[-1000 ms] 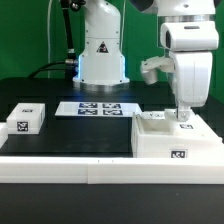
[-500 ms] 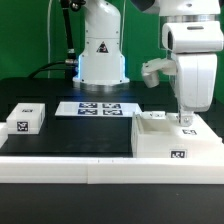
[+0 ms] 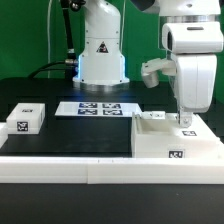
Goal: Assemble cabinet
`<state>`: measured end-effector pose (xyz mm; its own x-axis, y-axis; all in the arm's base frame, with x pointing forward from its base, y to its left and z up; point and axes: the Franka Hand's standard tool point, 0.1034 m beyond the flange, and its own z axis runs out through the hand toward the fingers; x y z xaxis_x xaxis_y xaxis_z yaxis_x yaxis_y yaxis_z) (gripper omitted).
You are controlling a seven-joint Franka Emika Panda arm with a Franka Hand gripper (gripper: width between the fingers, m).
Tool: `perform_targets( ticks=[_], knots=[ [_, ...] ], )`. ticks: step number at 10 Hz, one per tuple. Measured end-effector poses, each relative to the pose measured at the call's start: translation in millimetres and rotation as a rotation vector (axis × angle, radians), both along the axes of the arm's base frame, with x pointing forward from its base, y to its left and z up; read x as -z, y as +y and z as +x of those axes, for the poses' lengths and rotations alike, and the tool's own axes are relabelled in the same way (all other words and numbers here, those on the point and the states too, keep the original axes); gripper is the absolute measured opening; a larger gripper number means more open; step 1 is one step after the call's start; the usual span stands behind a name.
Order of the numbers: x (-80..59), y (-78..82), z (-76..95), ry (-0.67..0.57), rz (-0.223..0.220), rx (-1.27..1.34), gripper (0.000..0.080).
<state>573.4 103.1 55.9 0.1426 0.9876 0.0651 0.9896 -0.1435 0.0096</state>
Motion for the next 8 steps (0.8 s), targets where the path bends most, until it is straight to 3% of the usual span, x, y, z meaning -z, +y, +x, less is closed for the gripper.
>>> perform_targets(
  ticks=[1, 2, 3, 4, 5, 6, 8],
  knots=[
    [0.1, 0.0, 0.0, 0.0, 0.0, 0.0, 0.0385],
    [0.1, 0.0, -0.1, 0.0, 0.0, 0.0, 0.0385],
    [0.2, 0.0, -0.1, 0.0, 0.0, 0.0, 0.0569],
    [0.2, 0.0, -0.1, 0.0, 0.0, 0.0, 0.0701],
    [0.2, 0.0, -0.1, 0.0, 0.0, 0.0, 0.0701],
    [0.2, 0.0, -0.1, 0.0, 0.0, 0.0, 0.0778],
    [-4.2, -0.2, -9.2, 0.004, -0.006, 0.0, 0.0793]
  ],
)
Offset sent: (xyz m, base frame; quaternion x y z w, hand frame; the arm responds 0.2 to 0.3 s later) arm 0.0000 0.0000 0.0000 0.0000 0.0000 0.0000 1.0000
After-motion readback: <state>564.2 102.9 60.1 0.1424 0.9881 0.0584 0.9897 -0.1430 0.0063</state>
